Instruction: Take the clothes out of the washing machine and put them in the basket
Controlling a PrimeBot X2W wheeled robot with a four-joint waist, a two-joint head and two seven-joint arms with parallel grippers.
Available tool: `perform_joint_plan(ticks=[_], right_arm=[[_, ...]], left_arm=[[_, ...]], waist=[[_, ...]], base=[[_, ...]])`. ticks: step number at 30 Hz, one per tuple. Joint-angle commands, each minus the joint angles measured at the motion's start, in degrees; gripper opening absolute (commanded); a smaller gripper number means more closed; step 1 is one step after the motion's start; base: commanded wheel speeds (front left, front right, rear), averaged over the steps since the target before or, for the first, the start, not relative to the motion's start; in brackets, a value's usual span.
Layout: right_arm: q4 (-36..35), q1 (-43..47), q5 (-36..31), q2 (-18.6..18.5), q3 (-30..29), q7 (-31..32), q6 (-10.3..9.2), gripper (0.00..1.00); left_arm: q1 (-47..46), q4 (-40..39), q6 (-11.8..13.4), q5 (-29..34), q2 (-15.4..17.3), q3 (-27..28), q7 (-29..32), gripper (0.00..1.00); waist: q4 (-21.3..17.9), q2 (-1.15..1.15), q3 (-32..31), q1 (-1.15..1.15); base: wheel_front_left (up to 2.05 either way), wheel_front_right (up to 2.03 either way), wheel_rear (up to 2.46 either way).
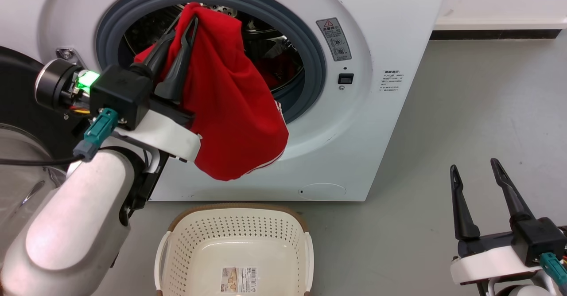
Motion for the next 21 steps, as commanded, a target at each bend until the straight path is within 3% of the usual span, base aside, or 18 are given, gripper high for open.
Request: perform_joint_plan(ticks=[1,10,21], right_arm=[[0.0,0.2,0.2,0.0,0.0,-0.1,-0.04,1.0],[-0.4,-1.0,0.5,0.0,0.3,-0.1,-0.04,1.0],[-1.4,-4.2,-0.1,0.0,0.4,-0.1,-0.04,1.0]], left_arm=[[0.8,-0.5,0.3,0.2,0.3,0.2,0.2,0.0],[7.2,-5.3,0.6,-0.9,2.2,-2.0,2.1,0.0],[13.5,3.0,-1.2,-2.5,0.4,-6.3,0.6,0.0]], waist=[[0.1,0.0,0.1,0.01],[0.1,0.0,2.2,0.01],[-0.1,0.0,9.6,0.01]], base=[[0.0,0.0,0.0],[0.0,0.0,0.0],[0.0,0.0,0.0]])
